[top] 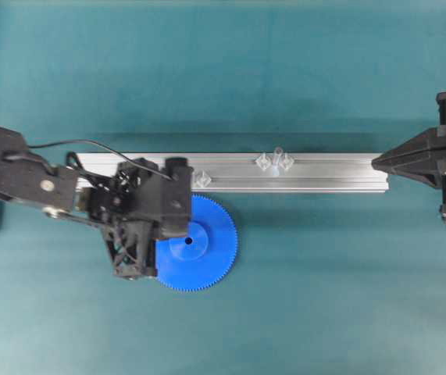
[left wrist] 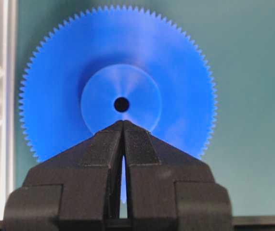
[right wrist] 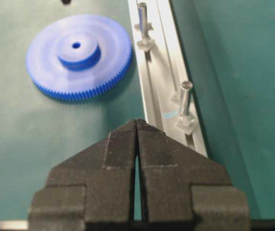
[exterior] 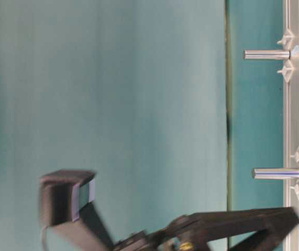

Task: Insert the large gear onto the shaft.
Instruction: 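Move the left gripper over the large blue gear's hub, then lower the open left gripper around the blue gear's raised hub, then close the left gripper on the hub to grip the blue gear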

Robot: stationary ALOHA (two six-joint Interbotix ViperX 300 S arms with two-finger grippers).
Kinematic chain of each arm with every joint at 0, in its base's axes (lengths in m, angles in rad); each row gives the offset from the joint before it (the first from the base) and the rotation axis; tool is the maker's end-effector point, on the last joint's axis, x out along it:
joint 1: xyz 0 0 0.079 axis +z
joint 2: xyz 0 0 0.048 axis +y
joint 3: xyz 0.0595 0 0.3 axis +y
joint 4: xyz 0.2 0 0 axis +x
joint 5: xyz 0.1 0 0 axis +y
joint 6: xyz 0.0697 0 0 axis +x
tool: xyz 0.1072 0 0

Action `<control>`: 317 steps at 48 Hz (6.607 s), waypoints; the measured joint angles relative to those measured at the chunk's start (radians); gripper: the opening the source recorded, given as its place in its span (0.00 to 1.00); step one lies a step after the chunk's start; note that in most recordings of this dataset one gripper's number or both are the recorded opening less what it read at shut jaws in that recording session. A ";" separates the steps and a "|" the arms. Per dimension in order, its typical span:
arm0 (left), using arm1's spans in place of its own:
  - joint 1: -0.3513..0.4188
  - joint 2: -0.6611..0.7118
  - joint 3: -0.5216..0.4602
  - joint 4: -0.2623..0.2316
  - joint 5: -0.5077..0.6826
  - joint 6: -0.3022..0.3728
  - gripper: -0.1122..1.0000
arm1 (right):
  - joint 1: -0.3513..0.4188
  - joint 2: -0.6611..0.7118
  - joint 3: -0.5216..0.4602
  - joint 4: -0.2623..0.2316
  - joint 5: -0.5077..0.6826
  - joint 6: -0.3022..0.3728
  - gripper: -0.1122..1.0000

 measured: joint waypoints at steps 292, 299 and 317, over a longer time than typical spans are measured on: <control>-0.009 0.313 -0.265 0.011 0.268 0.023 0.79 | 0.000 -0.029 0.032 0.000 -0.003 0.021 0.11; -0.009 0.311 -0.265 0.011 0.270 0.023 0.79 | 0.000 -0.029 0.031 0.000 -0.003 0.021 0.11; -0.008 0.308 -0.275 0.011 0.284 0.023 0.79 | 0.000 -0.029 0.032 0.000 -0.003 0.021 0.11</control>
